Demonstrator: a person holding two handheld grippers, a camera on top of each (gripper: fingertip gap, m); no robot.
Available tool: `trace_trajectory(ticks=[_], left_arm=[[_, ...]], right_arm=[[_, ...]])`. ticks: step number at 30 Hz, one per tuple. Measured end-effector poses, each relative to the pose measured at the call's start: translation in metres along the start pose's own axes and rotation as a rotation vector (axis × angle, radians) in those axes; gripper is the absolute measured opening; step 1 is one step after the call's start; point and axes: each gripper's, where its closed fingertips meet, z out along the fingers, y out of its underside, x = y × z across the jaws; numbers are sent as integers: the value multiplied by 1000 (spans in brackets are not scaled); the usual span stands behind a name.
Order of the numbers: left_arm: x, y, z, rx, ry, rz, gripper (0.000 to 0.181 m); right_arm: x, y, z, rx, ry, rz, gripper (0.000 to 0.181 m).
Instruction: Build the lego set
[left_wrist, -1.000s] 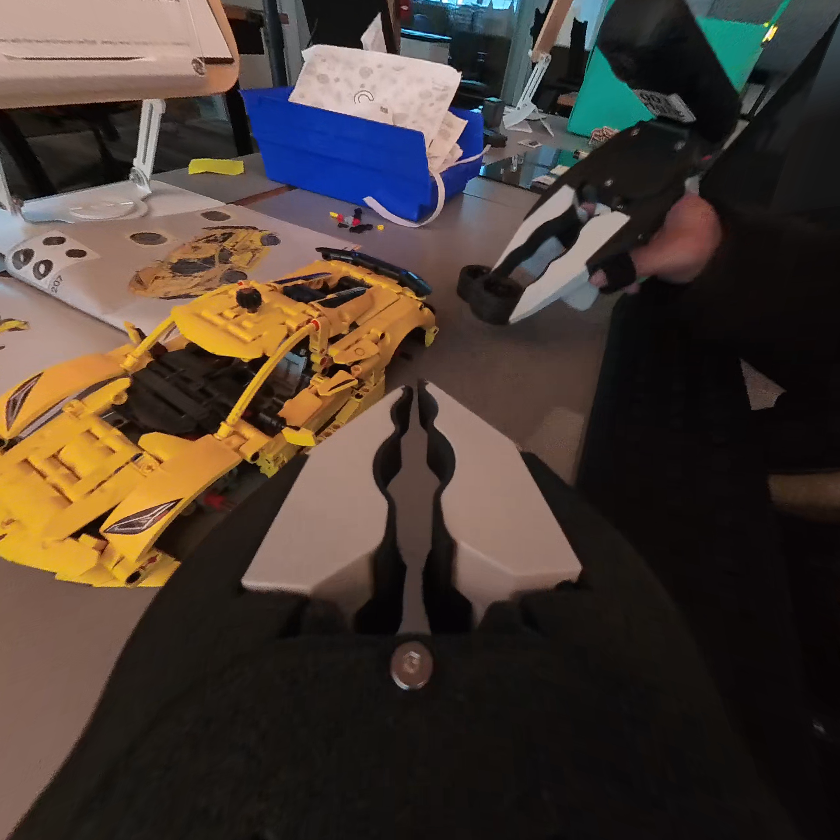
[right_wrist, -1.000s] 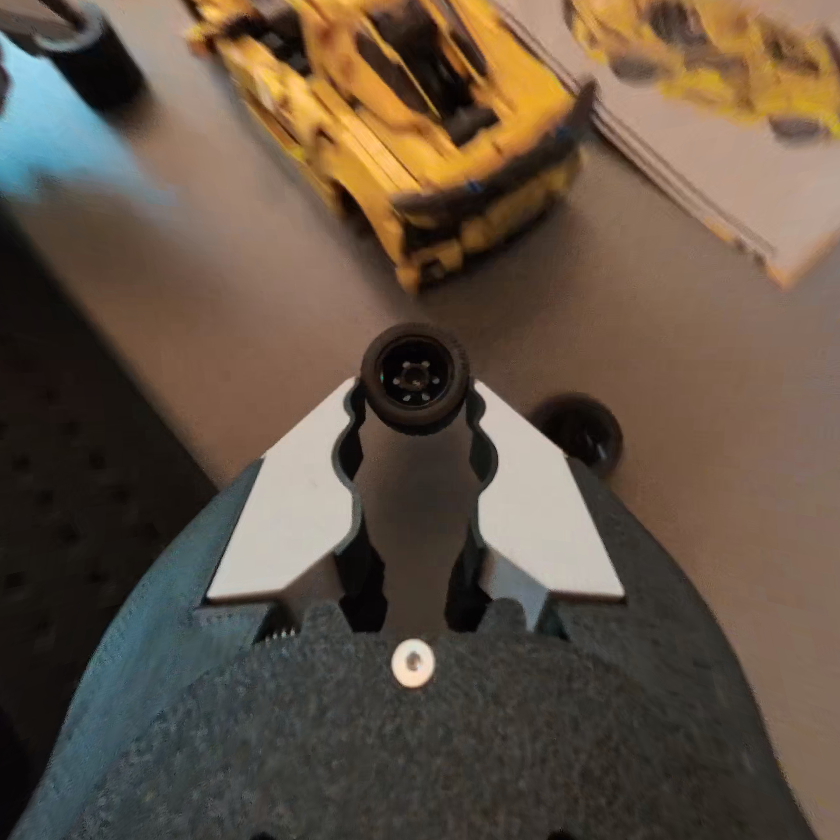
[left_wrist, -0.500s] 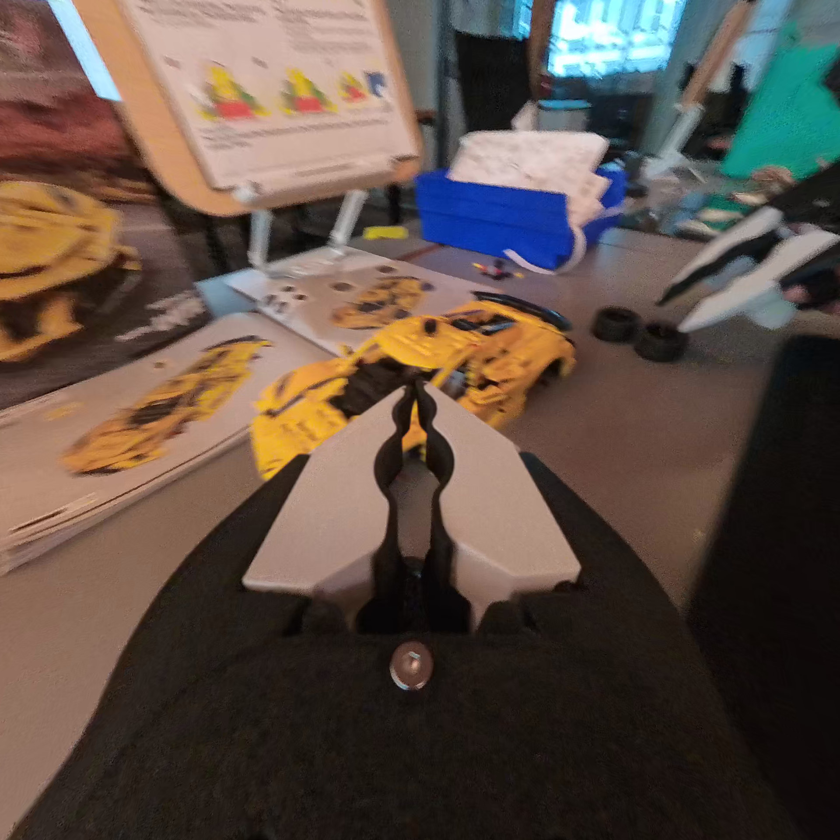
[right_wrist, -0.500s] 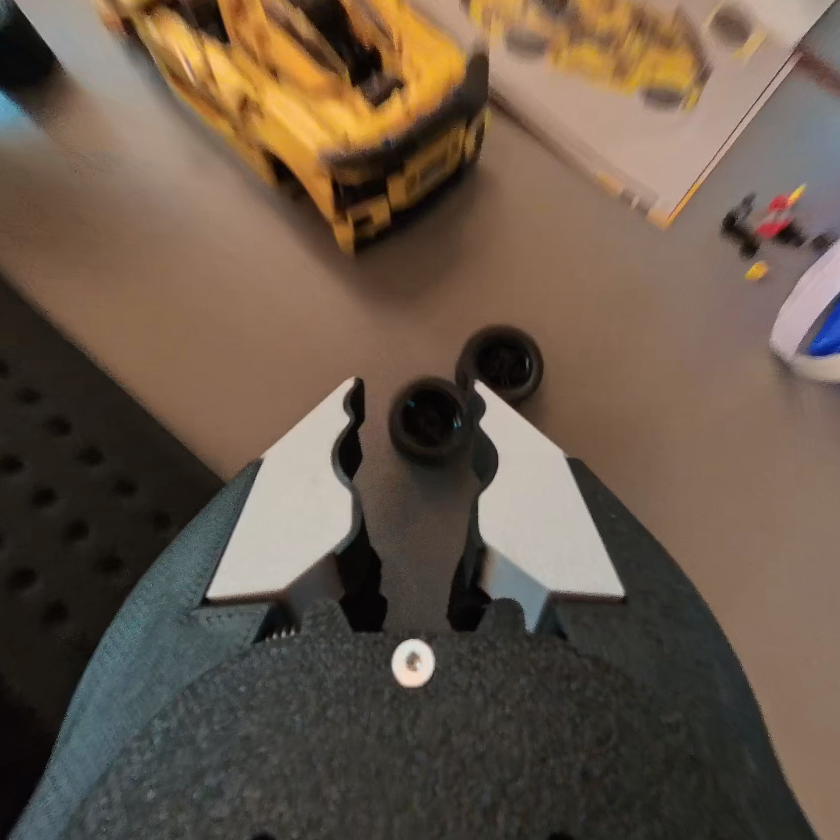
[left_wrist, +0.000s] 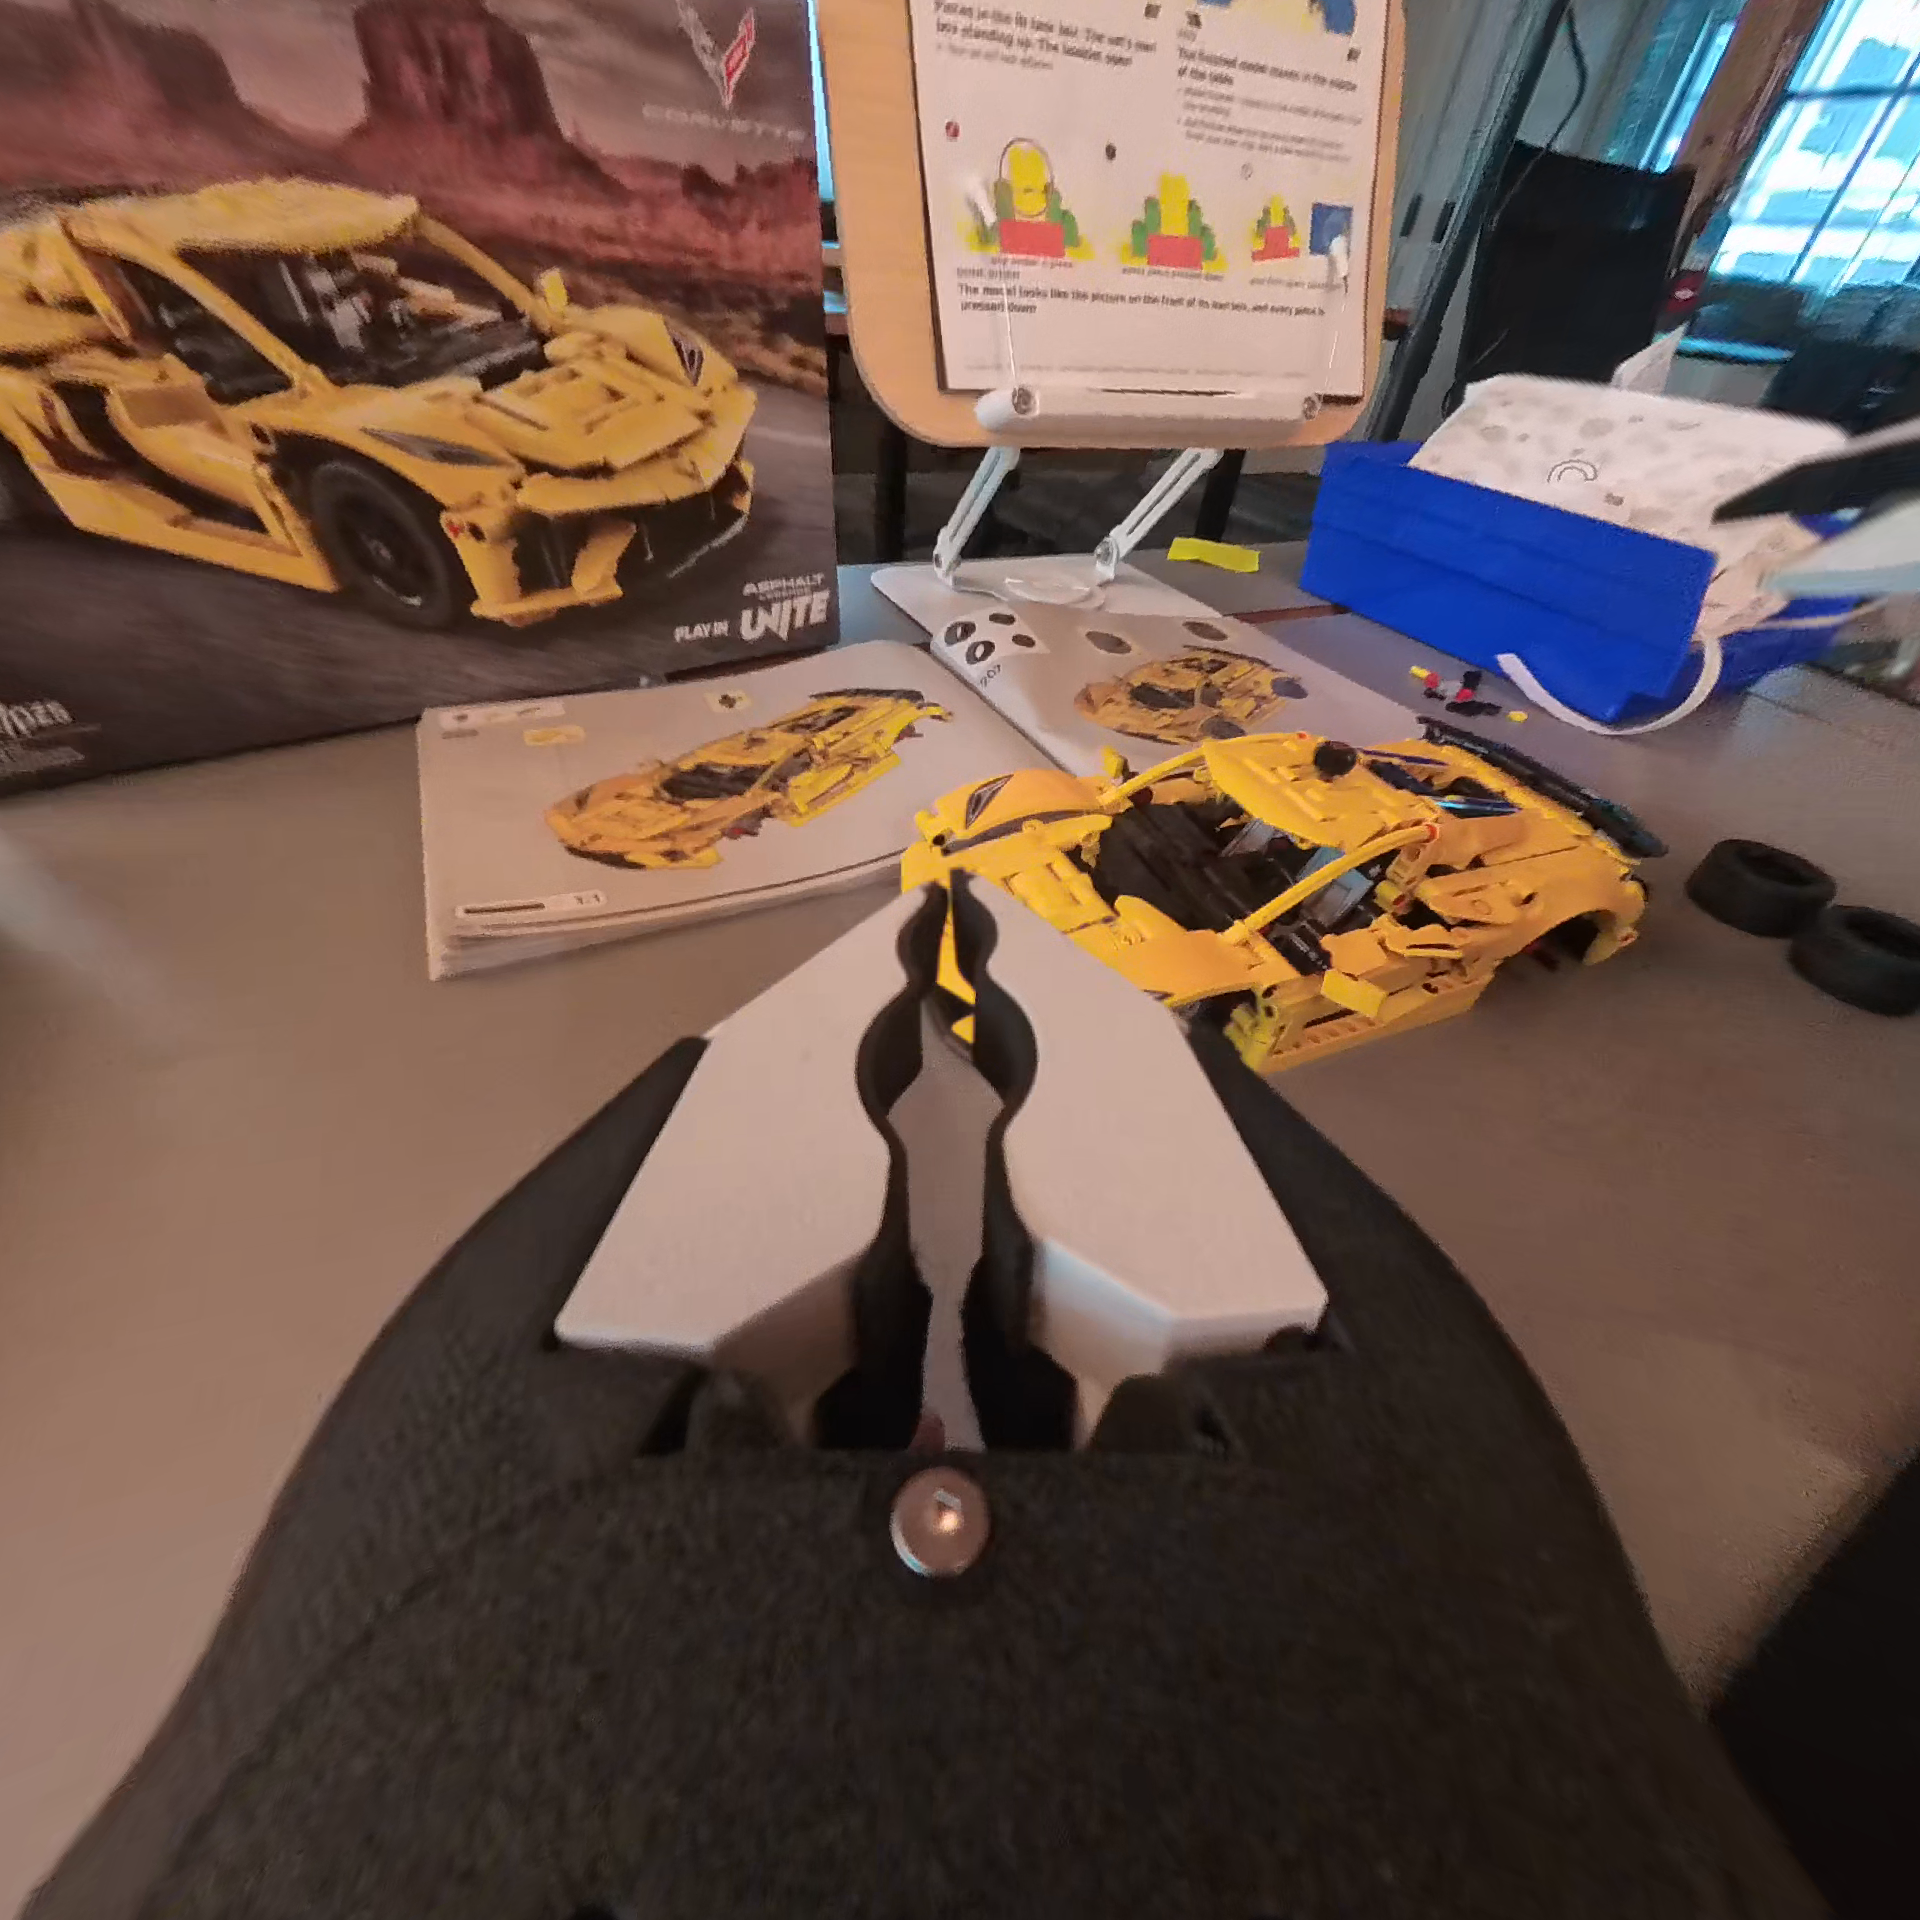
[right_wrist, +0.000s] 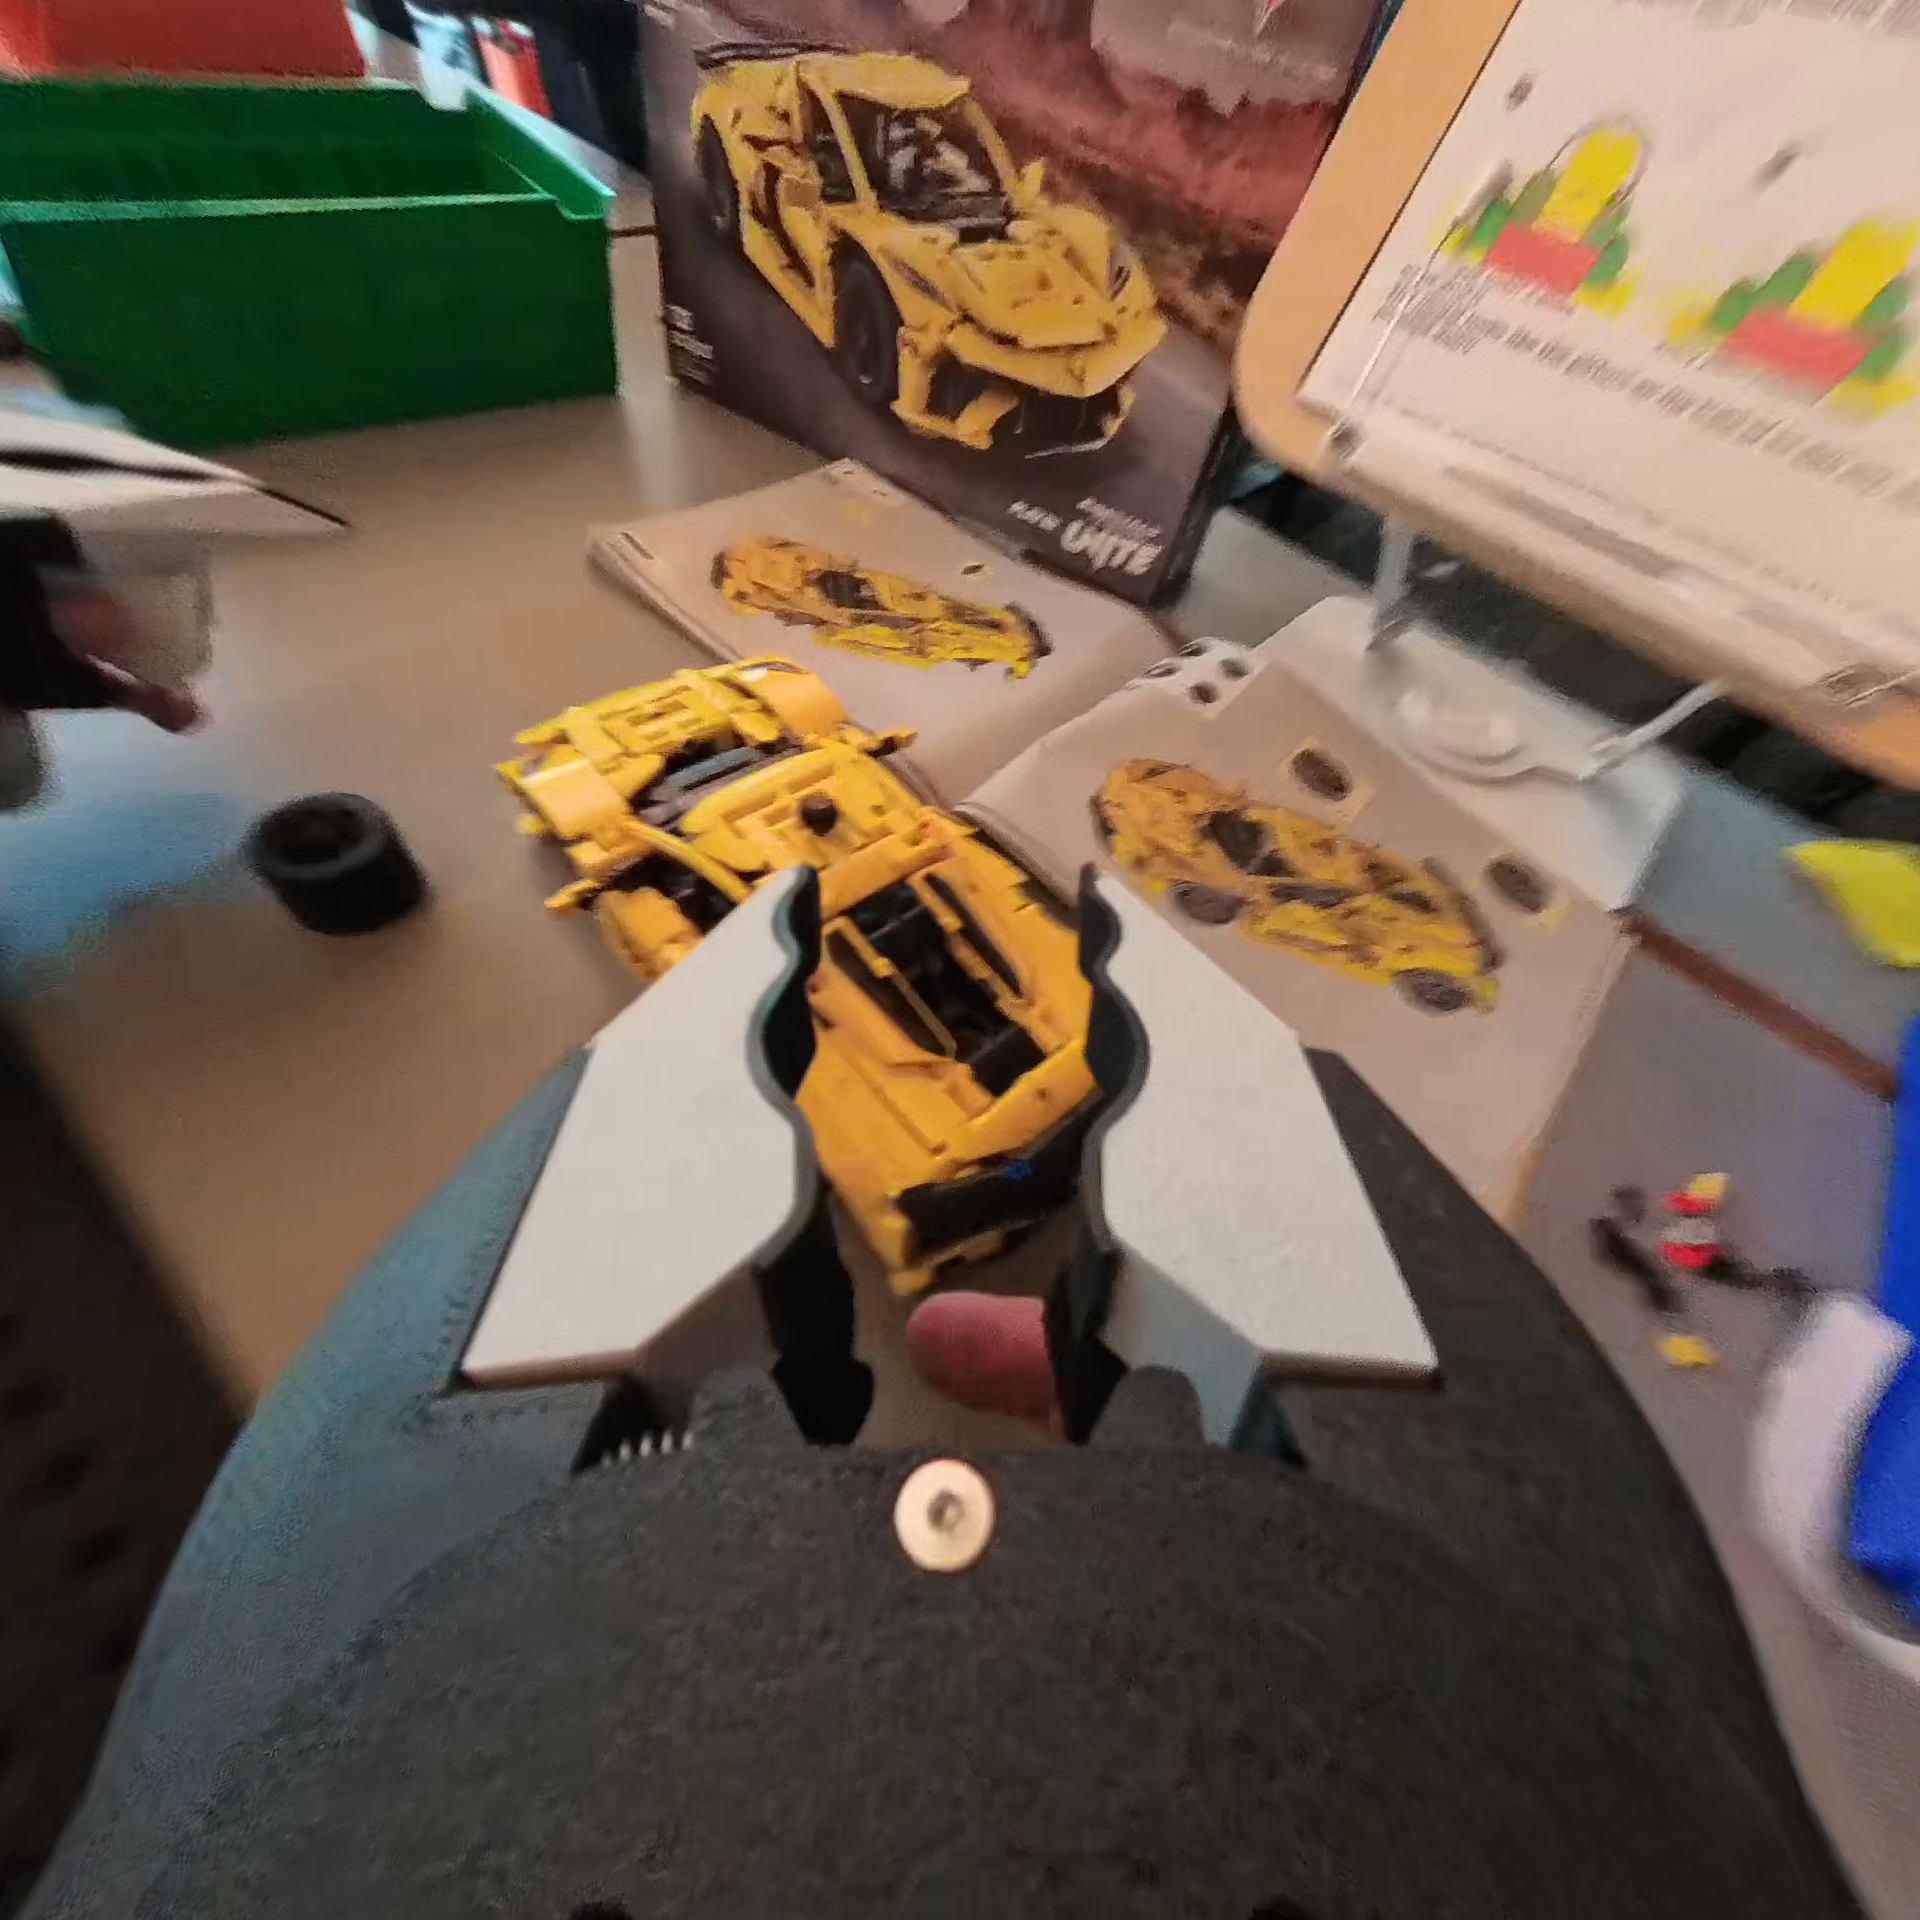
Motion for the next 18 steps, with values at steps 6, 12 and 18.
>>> trace_trajectory(ticks=[6, 12, 18], left_arm=[[7, 2, 0, -3, 65, -67, 1], [29, -1, 2, 6, 116, 28, 1], [48, -1, 3, -11, 223, -21, 12]], right_arm=[[-18, 50, -1, 55, -78, 264, 35], [15, 57, -13, 136, 15, 316, 22], [3, 59, -9, 117, -40, 339, 19]])
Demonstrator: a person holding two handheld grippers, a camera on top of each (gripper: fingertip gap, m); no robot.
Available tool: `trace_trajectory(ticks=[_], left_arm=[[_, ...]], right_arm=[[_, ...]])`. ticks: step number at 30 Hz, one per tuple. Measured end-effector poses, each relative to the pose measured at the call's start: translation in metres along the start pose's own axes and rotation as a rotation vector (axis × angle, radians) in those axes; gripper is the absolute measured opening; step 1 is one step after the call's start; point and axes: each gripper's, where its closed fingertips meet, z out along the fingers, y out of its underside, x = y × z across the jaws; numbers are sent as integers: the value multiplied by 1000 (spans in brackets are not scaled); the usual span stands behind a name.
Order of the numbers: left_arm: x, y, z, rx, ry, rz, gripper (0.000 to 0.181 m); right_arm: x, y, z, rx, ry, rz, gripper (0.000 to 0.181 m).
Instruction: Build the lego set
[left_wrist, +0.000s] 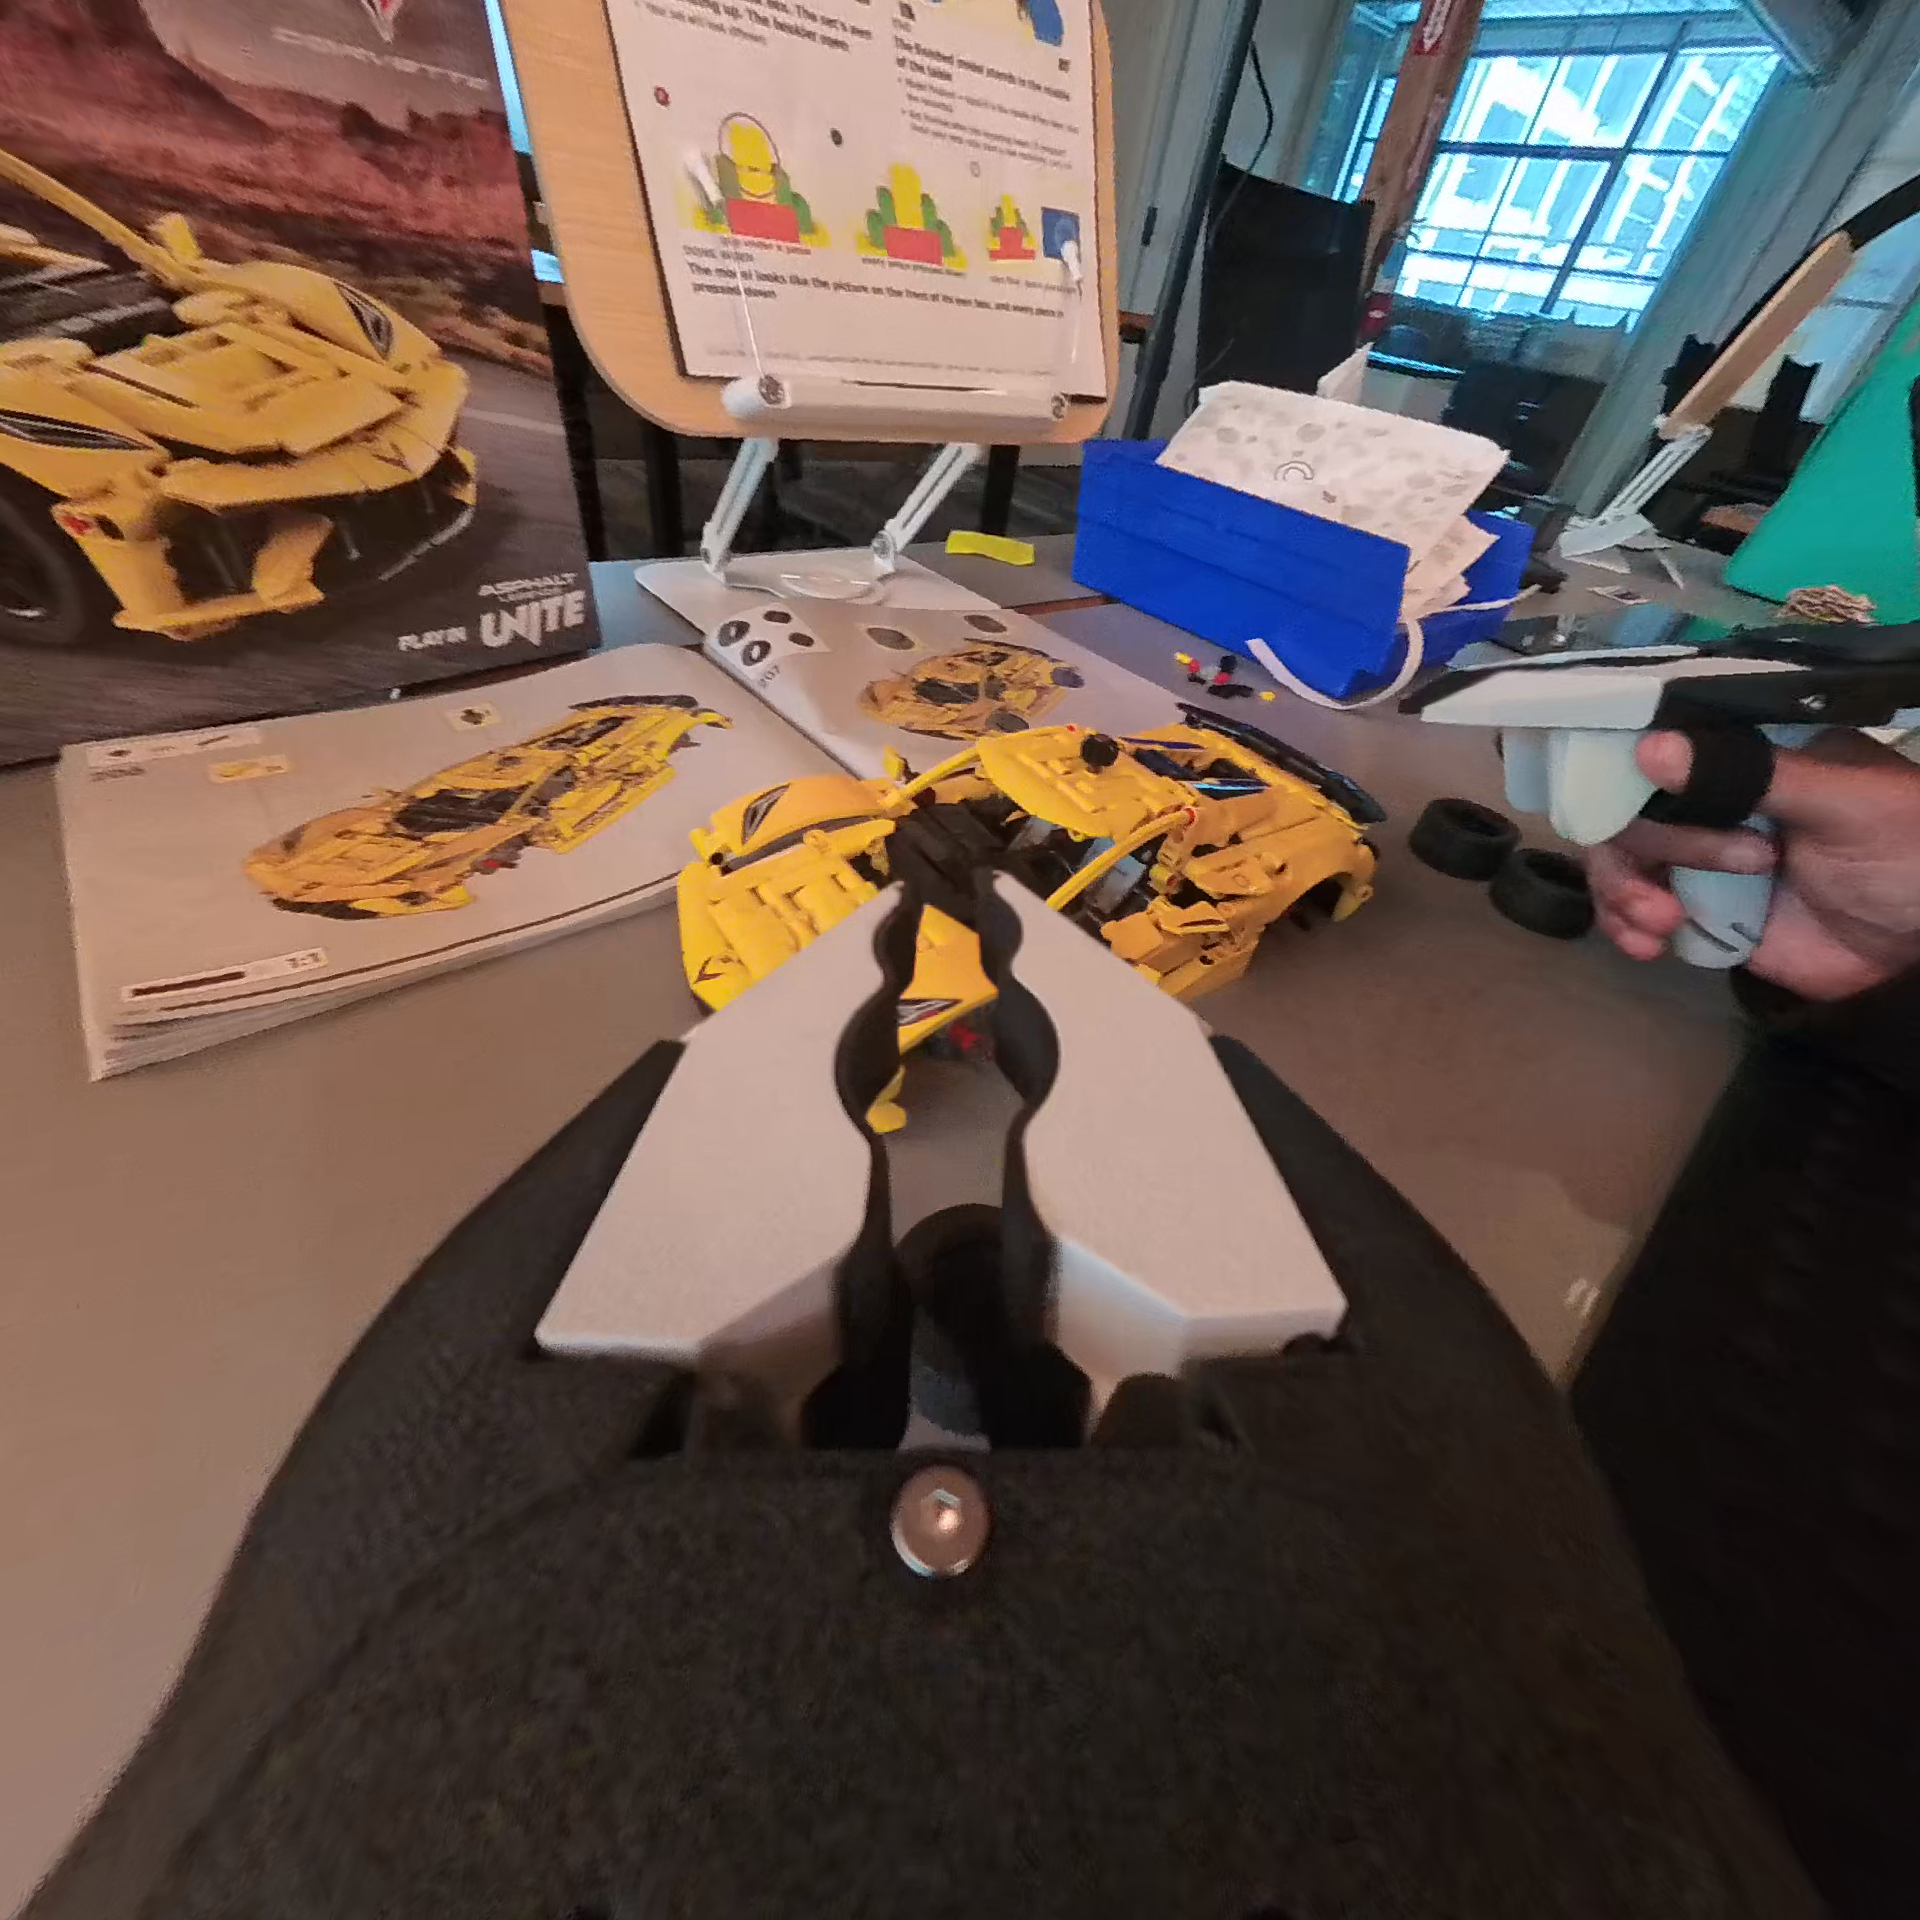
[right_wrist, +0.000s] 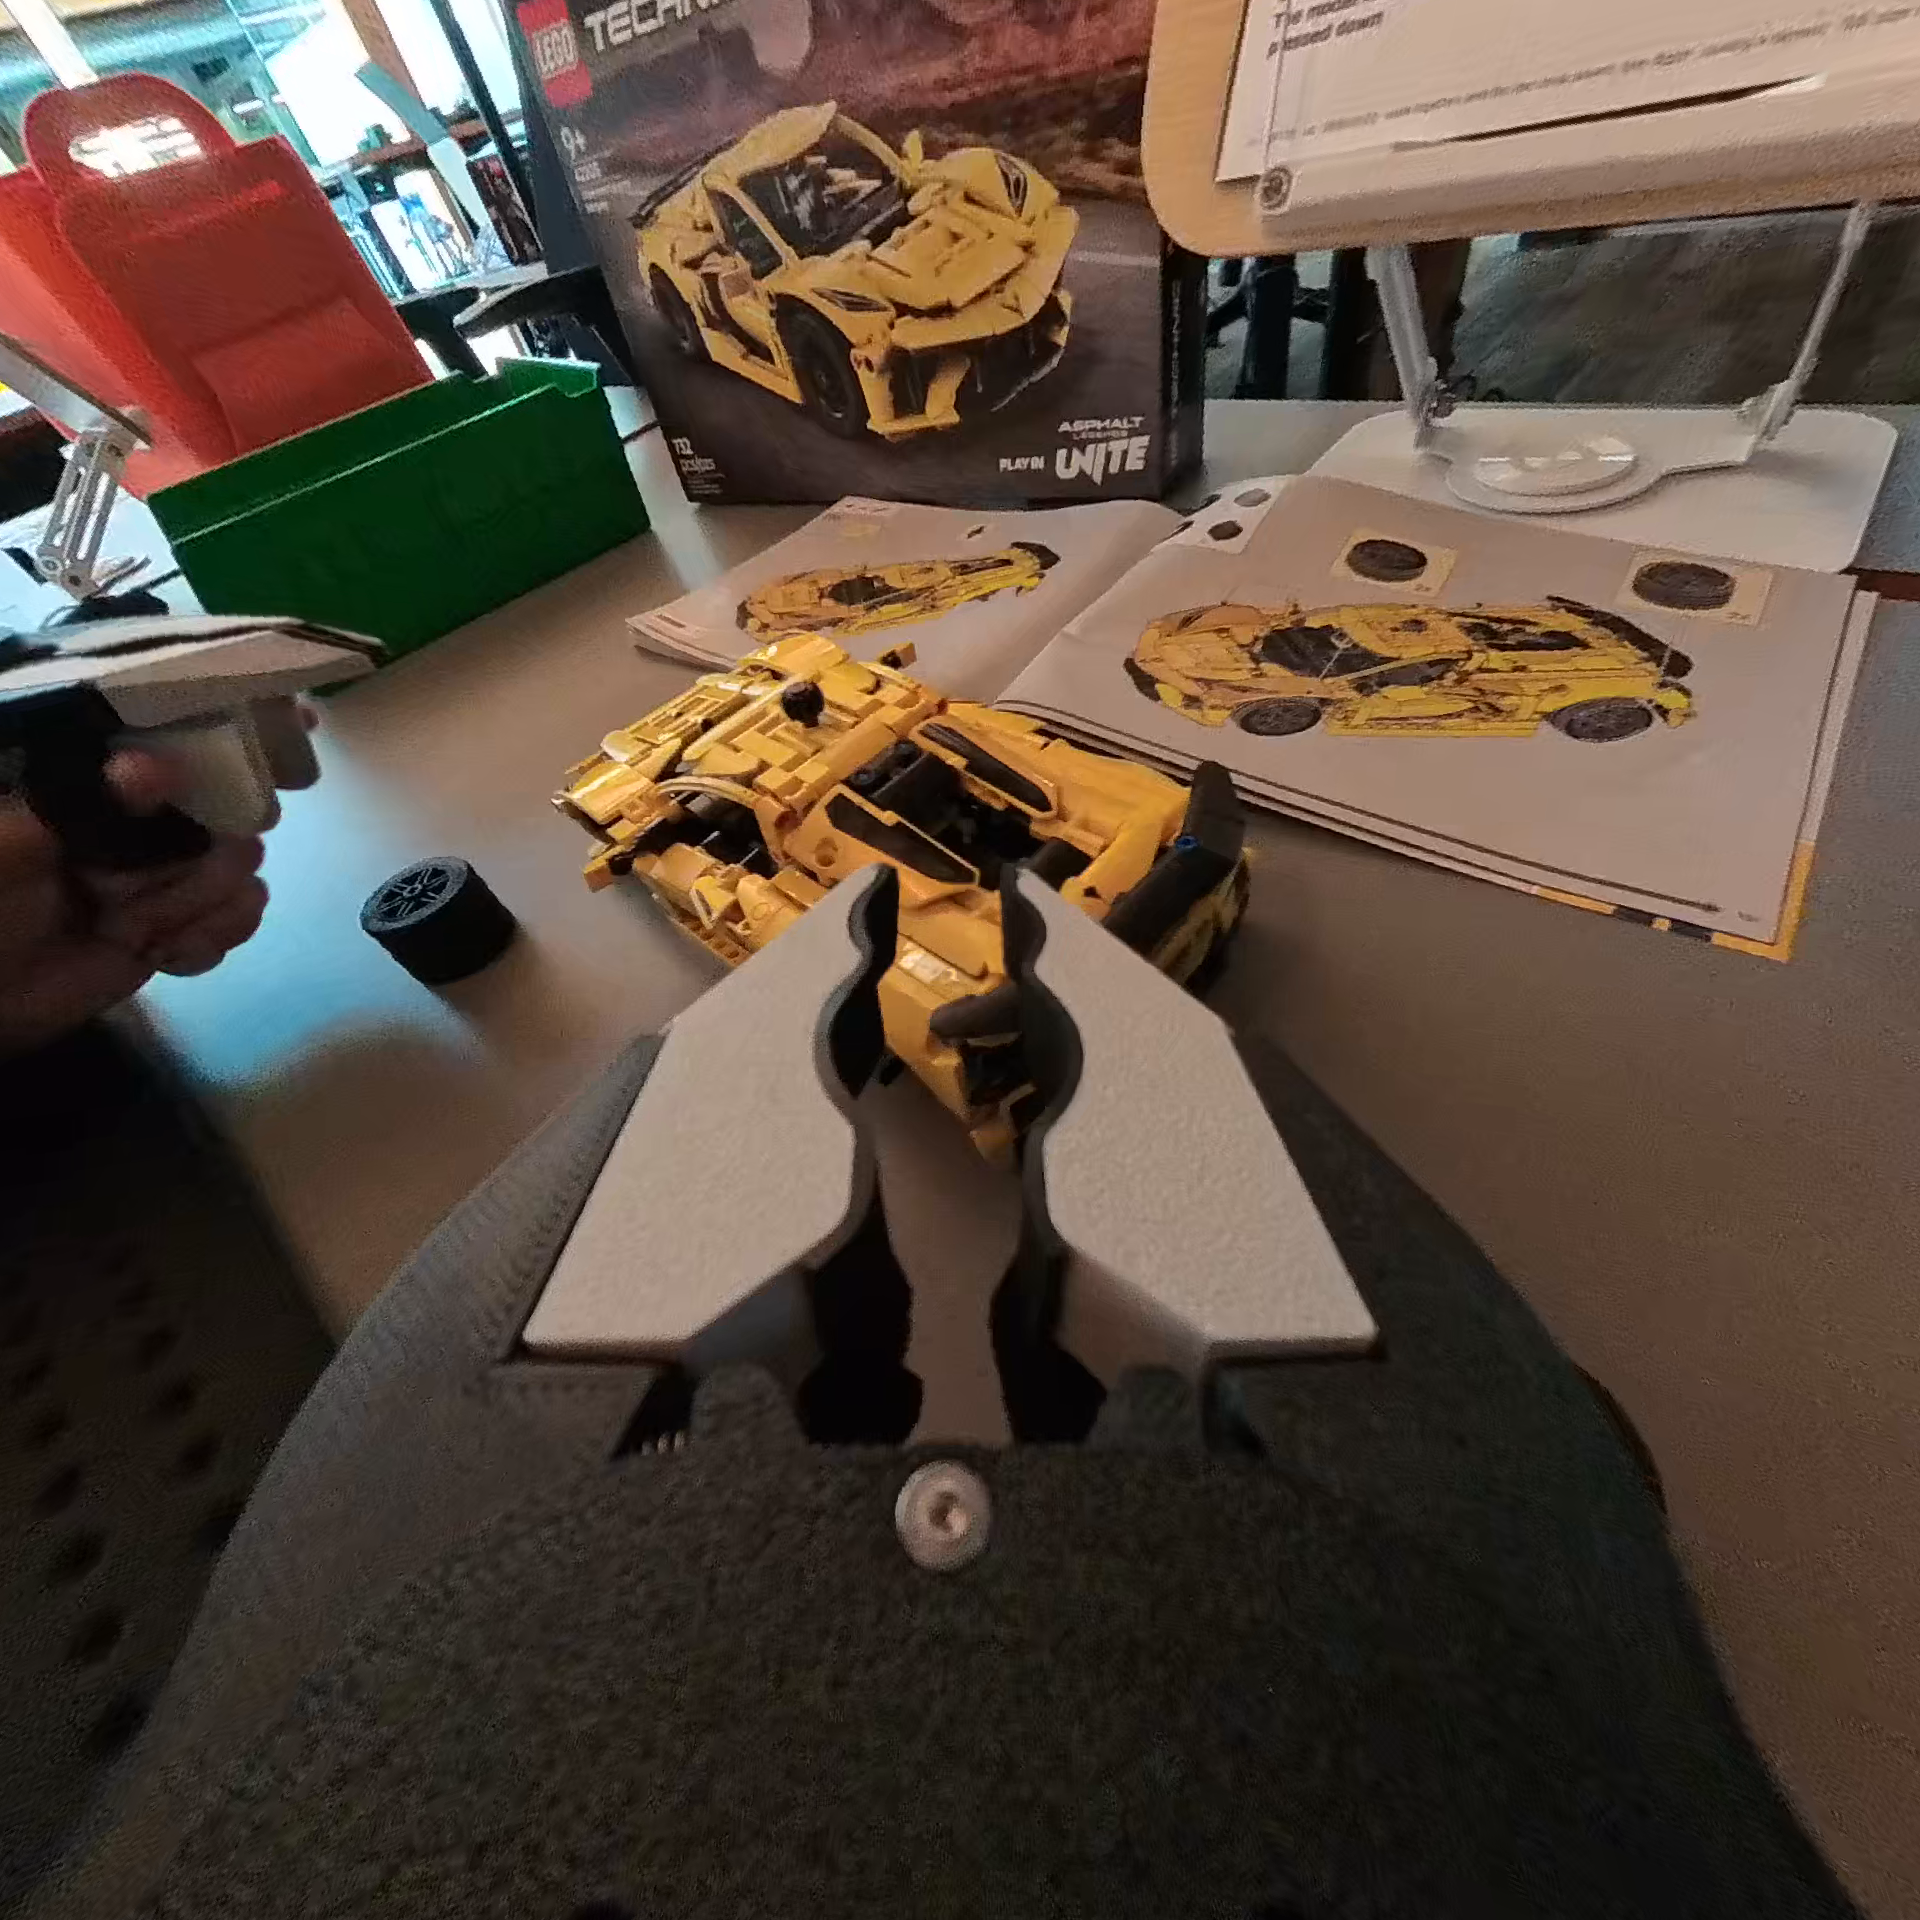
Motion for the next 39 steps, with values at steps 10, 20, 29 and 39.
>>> trace_trajectory(ticks=[10, 20, 29, 39], left_arm=[[-1, 7, 5, -37, -16, 23, 14], [-8, 14, 5, -63, -28, -31, 14], [-6, 15, 6, -65, -7, -50, 14], [-4, 18, 8, -79, 2, -45, 14]], right_arm=[[-2, 2, -1, -9, 4, -6, 15], [0, 6, 1, -28, 11, 13, 13], [-2, 8, 2, -35, 8, 8, 11], [-4, 10, 3, -45, -4, 12, 10]])
